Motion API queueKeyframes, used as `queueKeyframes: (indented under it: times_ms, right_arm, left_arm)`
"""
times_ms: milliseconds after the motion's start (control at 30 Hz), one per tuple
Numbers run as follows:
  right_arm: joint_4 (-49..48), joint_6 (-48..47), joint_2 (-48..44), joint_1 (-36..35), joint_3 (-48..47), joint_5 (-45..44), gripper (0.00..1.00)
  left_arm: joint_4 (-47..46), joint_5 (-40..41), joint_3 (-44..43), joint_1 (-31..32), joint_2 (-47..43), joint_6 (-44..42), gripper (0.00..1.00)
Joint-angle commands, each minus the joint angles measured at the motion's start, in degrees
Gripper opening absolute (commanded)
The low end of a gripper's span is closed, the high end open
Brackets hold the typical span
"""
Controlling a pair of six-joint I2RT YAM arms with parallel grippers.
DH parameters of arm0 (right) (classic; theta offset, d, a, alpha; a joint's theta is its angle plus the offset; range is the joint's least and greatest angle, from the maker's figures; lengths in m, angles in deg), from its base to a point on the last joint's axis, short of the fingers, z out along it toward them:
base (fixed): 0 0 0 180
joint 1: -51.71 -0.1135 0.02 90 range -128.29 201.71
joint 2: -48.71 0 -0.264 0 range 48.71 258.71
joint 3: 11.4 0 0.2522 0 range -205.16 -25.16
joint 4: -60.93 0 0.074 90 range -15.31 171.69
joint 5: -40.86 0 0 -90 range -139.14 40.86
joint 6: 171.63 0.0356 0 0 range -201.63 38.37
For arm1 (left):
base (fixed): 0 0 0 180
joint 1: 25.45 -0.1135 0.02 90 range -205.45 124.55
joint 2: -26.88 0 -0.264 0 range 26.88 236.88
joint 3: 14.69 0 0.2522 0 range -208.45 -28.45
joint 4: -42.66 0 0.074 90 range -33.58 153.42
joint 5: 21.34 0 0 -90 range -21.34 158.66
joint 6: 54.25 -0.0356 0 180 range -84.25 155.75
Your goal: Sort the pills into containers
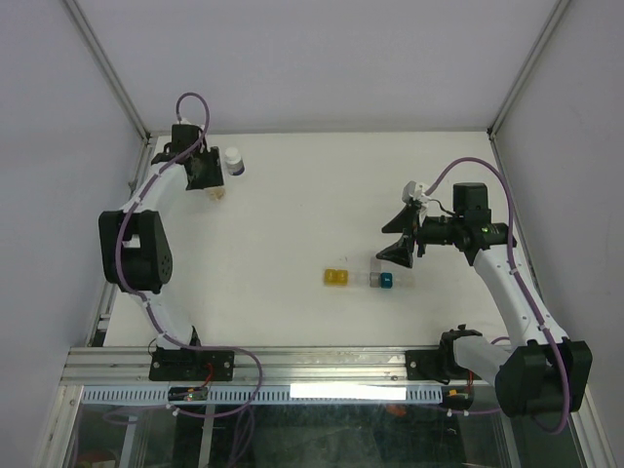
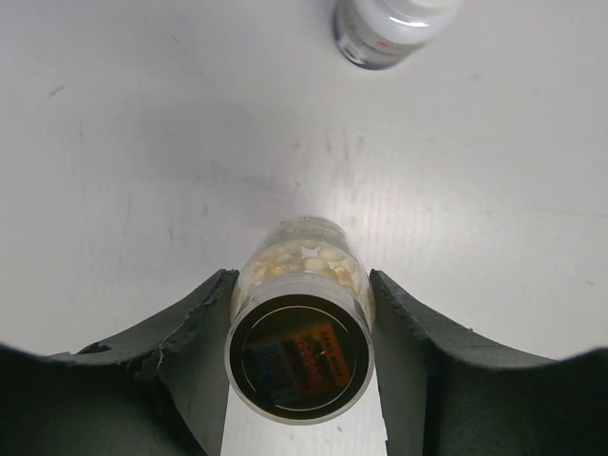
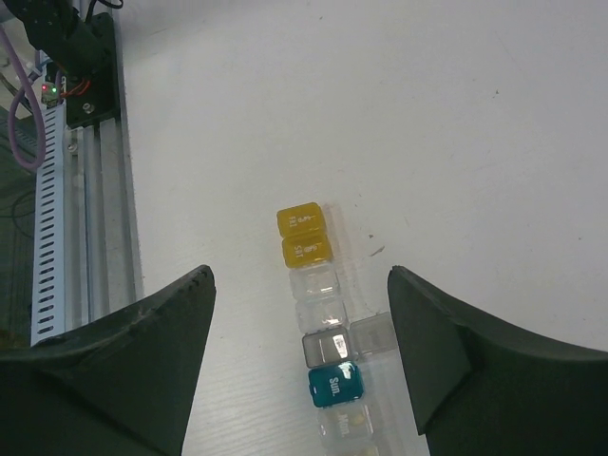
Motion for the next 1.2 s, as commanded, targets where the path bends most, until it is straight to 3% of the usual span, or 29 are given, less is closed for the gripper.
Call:
queueKeyframes:
  times_ms: [0,267,533,800,1167]
  right_arm:
    - [-1.56,0.29,-1.88,0.21,-0.17,2.98,0.77]
    - [-1.99,-0.39,-2.45,0.33,0.37,3.04,0.77]
    - [-2.20,-0.03,-2.41,1.96,0.06,2.55,0.77]
    - [-4.84,2.57,-3.04,4.54,0.75,0.99,0.77]
    - [-7.18,5.01,-3.07,6.50,1.63,1.08,0.77]
  left_arm:
    - [-1.78,-6.94,4.73,5.31,-11.55,4.33,0.03]
    - [-3.83,-12.77,8.46,22.53,-16.71,6.55,0.01]
    - [-6.09,-2.41,6.73,40.29,-12.41,7.19,0.01]
    - [-9.34,6.95,4.47,45.53,-5.90,11.27,0.02]
    - [-9.64,10.17,2.37,48.54,-0.06,12.70,0.07]
